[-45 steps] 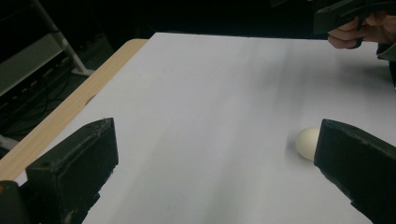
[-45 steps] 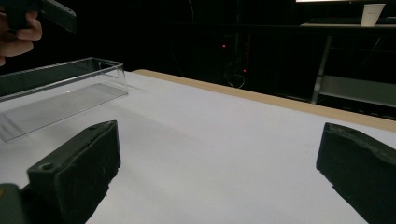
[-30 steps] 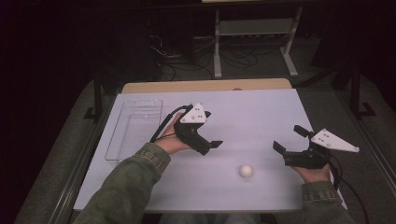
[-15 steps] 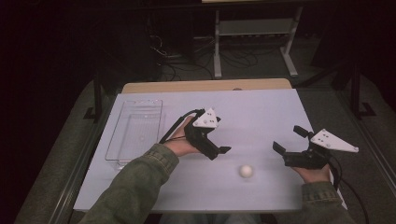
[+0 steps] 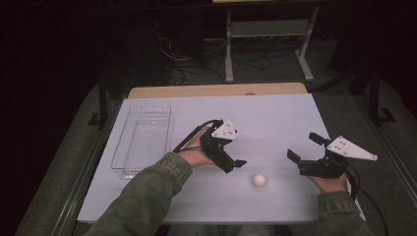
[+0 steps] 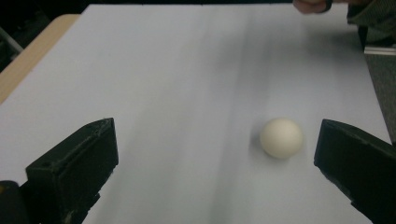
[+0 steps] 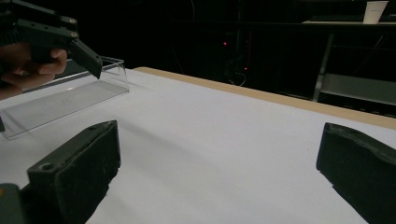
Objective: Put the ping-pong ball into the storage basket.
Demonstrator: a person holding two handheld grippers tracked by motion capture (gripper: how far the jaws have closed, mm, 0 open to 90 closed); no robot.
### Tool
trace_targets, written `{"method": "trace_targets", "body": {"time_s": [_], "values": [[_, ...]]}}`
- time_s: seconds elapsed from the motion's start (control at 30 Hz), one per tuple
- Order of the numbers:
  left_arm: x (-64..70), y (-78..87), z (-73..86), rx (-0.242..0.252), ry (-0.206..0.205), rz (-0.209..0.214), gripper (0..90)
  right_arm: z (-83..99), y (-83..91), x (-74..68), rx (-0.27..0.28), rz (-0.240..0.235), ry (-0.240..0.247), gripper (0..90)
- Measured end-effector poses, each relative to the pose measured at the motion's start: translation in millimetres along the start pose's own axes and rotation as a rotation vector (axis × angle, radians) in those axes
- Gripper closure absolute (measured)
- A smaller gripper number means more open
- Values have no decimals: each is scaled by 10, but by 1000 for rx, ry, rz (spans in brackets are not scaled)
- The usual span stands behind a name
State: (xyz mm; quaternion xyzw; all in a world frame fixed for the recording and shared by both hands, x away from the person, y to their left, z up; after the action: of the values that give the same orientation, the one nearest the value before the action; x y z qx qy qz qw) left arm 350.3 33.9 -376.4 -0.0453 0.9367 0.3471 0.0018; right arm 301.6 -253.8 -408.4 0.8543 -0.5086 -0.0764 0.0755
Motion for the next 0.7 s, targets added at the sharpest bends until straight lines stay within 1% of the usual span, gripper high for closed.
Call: {"method": "trace_targets", "body": {"time_s": [0.13,0.33,0.47,0.63,0.7], "values": [[13,-36,4,-10,-4,9,0,-1,3,7,2,1,-2,0],[53,-146,6,-28,-11,50,0,-2,5,6,2,1,-1,0],[65,-213,7,-47,-15,66,0,-2,8,10,3,2,-2,0],[70,-247,1,-54,-17,73,0,-2,9,11,3,2,-2,0],[90,-296,6,-74,-19,87,0,-1,4,7,0,1,-1,0]]}}
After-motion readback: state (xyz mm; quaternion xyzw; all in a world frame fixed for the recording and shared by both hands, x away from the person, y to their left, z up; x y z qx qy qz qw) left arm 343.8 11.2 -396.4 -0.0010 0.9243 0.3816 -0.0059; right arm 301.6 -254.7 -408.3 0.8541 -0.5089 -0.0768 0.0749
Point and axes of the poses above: each handheld gripper's, and its own axes: y roughly backward along the jaws, z roughly out of its underside, x roughly to its right, the point moved 3 cm from there along -y, roughly forward along the jaws, and after that the axes turned 7 degrees about z, right-handed, at the moved point
